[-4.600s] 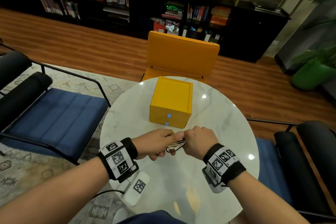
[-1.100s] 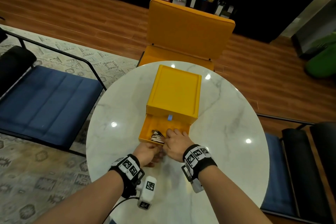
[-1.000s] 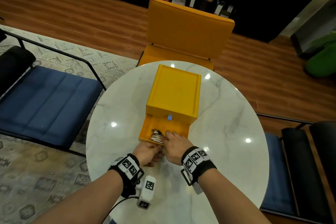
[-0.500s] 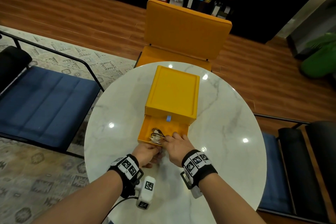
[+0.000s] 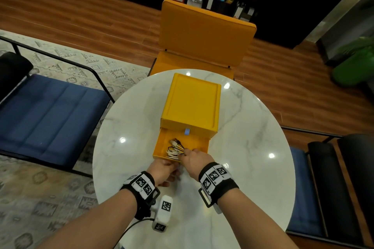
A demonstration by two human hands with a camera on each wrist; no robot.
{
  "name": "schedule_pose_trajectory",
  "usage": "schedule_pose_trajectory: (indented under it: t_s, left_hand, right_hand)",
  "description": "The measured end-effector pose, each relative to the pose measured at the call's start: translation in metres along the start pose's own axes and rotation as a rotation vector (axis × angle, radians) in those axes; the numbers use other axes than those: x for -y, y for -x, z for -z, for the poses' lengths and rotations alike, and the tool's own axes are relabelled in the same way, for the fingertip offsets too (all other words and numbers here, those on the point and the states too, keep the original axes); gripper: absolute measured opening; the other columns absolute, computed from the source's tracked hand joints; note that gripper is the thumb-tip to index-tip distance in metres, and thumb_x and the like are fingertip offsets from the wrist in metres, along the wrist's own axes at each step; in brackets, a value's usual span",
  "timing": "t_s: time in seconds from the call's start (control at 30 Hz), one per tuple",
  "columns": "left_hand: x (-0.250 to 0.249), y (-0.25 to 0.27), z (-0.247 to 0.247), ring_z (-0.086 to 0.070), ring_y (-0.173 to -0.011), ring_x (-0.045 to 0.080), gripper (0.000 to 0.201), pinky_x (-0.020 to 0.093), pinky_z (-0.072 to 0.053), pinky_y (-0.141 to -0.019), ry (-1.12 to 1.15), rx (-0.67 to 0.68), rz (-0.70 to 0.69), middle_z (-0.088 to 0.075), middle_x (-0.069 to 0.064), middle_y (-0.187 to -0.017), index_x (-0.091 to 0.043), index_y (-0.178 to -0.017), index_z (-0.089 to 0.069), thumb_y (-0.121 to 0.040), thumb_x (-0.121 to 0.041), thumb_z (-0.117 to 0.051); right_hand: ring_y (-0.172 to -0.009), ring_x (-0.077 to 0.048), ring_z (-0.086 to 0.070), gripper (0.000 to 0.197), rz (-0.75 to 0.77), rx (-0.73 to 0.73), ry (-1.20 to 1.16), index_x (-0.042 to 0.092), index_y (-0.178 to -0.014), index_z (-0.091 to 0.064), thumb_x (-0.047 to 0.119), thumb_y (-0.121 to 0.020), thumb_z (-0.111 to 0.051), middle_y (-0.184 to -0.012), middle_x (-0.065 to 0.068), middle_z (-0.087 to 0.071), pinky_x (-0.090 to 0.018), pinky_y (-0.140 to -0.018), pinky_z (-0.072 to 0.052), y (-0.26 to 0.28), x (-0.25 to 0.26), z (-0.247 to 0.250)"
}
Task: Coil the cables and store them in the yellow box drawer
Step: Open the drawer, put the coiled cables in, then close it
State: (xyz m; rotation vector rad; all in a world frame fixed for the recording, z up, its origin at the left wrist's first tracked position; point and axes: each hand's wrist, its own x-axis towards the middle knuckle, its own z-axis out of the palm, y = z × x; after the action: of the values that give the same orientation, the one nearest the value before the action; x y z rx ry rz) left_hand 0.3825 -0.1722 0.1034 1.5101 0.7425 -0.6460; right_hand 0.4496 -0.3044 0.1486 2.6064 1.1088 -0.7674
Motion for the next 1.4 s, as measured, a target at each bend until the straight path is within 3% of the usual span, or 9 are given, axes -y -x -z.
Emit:
schedule_pose_trajectory:
  t_s: [0.2, 0.3, 0.43, 0.53, 0.67, 0.83, 0.93, 1.1, 1.4]
  left_hand:
    - [-0.005, 0.003, 0.004, -0.069, -0.072, 0.020, 0.026, 0.027, -0.051, -0.060, -0.115, 0.032, 0.008, -0.078, 0.006, -0.094, -0.017, -0.098, -0.071, -0.095, -0.038, -0.056]
    - [-0.011, 0.010, 0.028, -0.062, -0.060, 0.017, 0.031, 0.022, -0.044, -0.051, -0.383, 0.066, 0.008, -0.075, 0.001, -0.078, -0.016, -0.093, -0.072, -0.093, -0.042, -0.055]
    - [-0.036, 0.018, 0.083, -0.061, -0.066, 0.018, 0.030, 0.023, -0.041, -0.053, -0.675, -0.178, -0.201, -0.064, -0.003, -0.067, -0.017, -0.075, -0.067, -0.089, -0.043, -0.064]
    - [-0.066, 0.019, 0.099, -0.064, -0.088, 0.019, 0.032, 0.031, -0.049, -0.074, -0.605, -0.429, -0.521, -0.062, 0.000, -0.097, -0.023, -0.105, -0.059, -0.083, -0.040, -0.073]
    - [-0.100, 0.003, 0.090, -0.048, -0.131, 0.026, 0.060, 0.040, -0.046, -0.105, -0.783, -0.275, -0.766, -0.036, 0.009, -0.153, -0.028, -0.140, -0.048, -0.086, -0.027, -0.074]
    - [-0.120, -0.012, 0.080, -0.053, -0.131, 0.030, 0.026, 0.044, -0.046, -0.103, -0.895, -0.301, -0.765, -0.039, 0.009, -0.157, -0.021, -0.119, -0.063, -0.094, -0.015, -0.062]
    - [-0.124, -0.015, 0.077, -0.058, -0.125, 0.032, 0.024, 0.042, -0.049, -0.096, -0.900, -0.312, -0.732, -0.033, 0.008, -0.161, -0.020, -0.116, -0.063, -0.095, -0.011, -0.058]
    - [-0.128, -0.018, 0.071, -0.058, -0.125, 0.033, 0.019, 0.041, -0.049, -0.091, -0.915, -0.355, -0.692, -0.039, 0.010, -0.158, -0.018, -0.112, -0.065, -0.097, -0.015, -0.053]
    - [-0.129, -0.015, 0.073, -0.063, -0.118, 0.033, 0.018, 0.041, -0.051, -0.093, -0.875, -0.354, -0.673, -0.042, 0.010, -0.156, -0.018, -0.110, -0.067, -0.095, -0.015, -0.059]
  right_hand:
    - [-0.122, -0.031, -0.047, 0.033, -0.036, -0.137, 0.002, 0.015, -0.128, -0.056, 0.020, -0.097, -0.047, -0.135, -0.006, -0.054, -0.049, -0.097, -0.040, 0.006, 0.005, -0.014]
    - [-0.122, -0.031, -0.046, 0.035, -0.043, -0.167, -0.031, 0.016, -0.130, -0.055, 0.017, -0.096, -0.046, -0.134, -0.006, -0.054, -0.049, -0.097, -0.039, 0.008, 0.001, -0.019]
    - [-0.120, -0.032, -0.043, 0.035, -0.089, -0.214, -0.090, 0.018, -0.129, -0.056, 0.017, -0.096, -0.045, -0.133, -0.008, -0.049, -0.050, -0.099, -0.039, 0.010, -0.002, -0.025]
    - [-0.117, -0.032, -0.044, 0.033, -0.117, -0.261, -0.130, 0.018, -0.126, -0.057, 0.017, -0.096, -0.045, -0.129, -0.008, -0.049, -0.050, -0.098, -0.040, 0.007, -0.001, -0.026]
    - [-0.115, -0.033, -0.045, 0.031, -0.156, -0.329, -0.141, 0.018, -0.124, -0.059, 0.017, -0.097, -0.044, -0.126, -0.007, -0.052, -0.050, -0.094, -0.041, -0.002, -0.001, -0.024]
    - [-0.103, -0.035, -0.056, 0.025, -0.268, -0.452, -0.126, 0.017, -0.107, -0.070, 0.014, -0.087, -0.056, -0.115, -0.008, -0.065, -0.052, -0.084, -0.047, -0.021, -0.007, -0.014]
    - [-0.086, -0.034, -0.061, 0.018, -0.358, -0.523, -0.153, 0.018, -0.094, -0.074, 0.011, -0.078, -0.068, -0.093, -0.005, -0.070, -0.050, -0.071, -0.050, -0.033, -0.011, -0.010]
    - [-0.082, -0.034, -0.063, 0.031, -0.377, -0.699, -0.341, 0.019, -0.097, -0.077, 0.000, -0.072, -0.076, -0.084, -0.001, -0.076, -0.038, -0.062, -0.053, -0.039, -0.019, -0.020]
    - [-0.096, -0.035, -0.056, 0.016, -0.649, -0.990, -0.887, 0.008, -0.093, -0.075, -0.003, -0.081, -0.076, -0.103, -0.012, -0.059, -0.046, -0.081, -0.056, -0.035, -0.026, -0.052]
